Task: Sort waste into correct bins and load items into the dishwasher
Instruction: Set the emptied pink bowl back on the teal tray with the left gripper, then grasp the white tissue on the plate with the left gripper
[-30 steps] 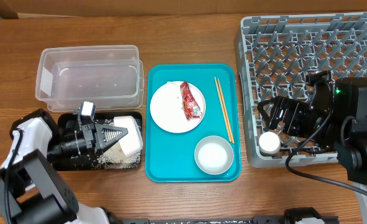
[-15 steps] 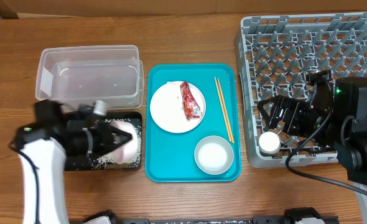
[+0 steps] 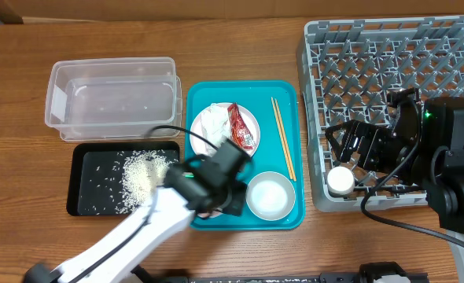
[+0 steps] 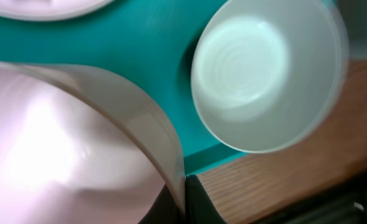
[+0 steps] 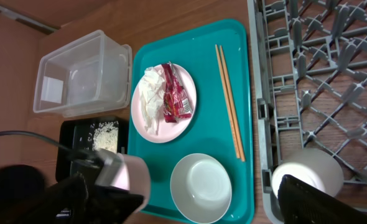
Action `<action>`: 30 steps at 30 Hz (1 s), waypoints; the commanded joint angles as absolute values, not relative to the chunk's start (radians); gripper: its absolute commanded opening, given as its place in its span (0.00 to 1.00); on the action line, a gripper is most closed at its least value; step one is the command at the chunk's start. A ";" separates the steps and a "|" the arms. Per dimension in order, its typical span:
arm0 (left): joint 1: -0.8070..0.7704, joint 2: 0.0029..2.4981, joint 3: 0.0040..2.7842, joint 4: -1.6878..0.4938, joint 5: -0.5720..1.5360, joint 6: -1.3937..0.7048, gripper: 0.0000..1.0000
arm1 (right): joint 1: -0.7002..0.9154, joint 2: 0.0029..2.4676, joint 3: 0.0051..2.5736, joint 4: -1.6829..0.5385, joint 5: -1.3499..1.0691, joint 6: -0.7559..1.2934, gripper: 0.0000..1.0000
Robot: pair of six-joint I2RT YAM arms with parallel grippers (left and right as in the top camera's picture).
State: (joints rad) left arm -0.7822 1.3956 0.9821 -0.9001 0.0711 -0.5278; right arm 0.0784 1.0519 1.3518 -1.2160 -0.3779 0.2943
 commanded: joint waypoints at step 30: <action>-0.466 1.750 1.241 -0.659 -0.122 -0.392 0.71 | 0.077 1.073 1.361 -1.209 -0.384 0.288 1.00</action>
